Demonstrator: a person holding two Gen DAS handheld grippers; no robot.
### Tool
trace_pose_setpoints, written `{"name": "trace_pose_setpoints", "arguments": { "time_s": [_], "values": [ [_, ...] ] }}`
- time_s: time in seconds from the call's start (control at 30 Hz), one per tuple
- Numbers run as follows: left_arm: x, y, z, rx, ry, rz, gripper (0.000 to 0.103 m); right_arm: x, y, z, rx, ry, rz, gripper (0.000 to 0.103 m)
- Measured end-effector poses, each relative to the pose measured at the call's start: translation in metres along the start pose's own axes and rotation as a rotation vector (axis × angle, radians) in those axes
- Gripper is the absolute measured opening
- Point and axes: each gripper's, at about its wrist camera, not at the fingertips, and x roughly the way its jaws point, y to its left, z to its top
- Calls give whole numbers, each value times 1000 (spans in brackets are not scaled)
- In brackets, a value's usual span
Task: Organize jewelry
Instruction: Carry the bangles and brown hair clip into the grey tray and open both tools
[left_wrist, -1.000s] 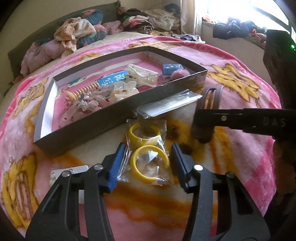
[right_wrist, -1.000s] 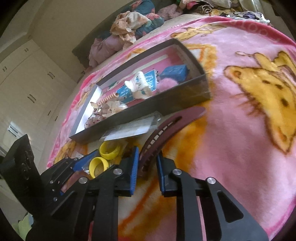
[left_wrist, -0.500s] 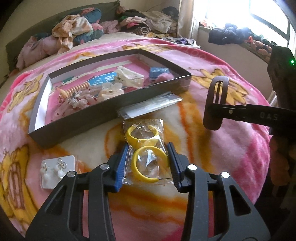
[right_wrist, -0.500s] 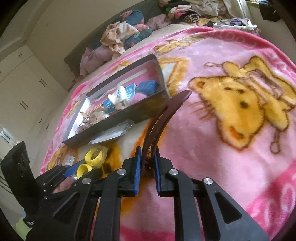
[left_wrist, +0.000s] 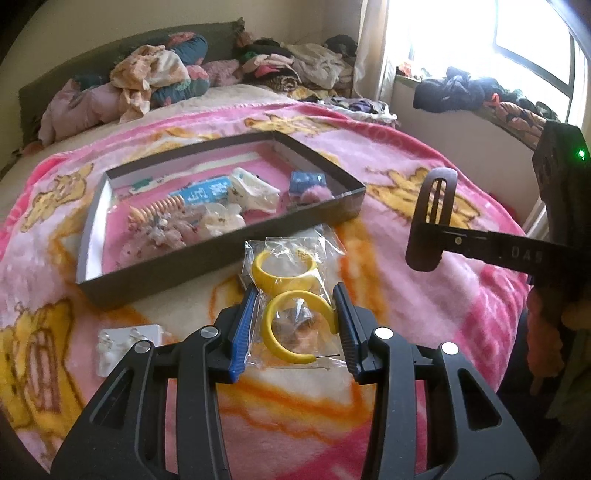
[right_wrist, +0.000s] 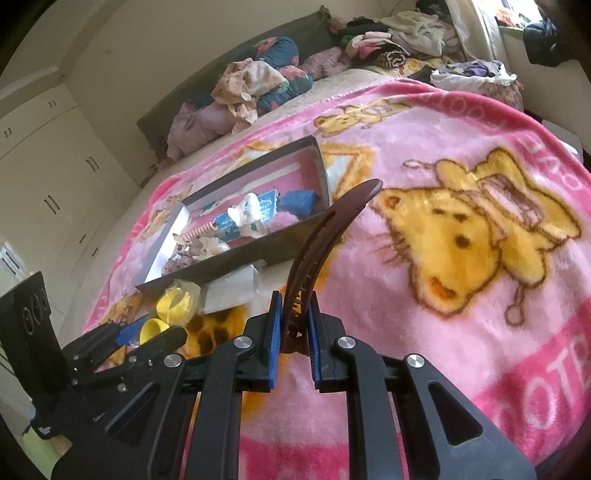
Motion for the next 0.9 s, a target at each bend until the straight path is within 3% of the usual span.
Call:
{"name": "trace_pose_setpoints", "arguments": {
  "time_s": [0.47, 0.9],
  "values": [
    [-23, 32, 20, -46, -83, 73, 32, -3, 33, 26, -99, -41, 8, 13],
    [-12, 49, 55, -52, -111, 98, 32, -9, 56, 64, -200, -82, 1, 13]
  ]
}}
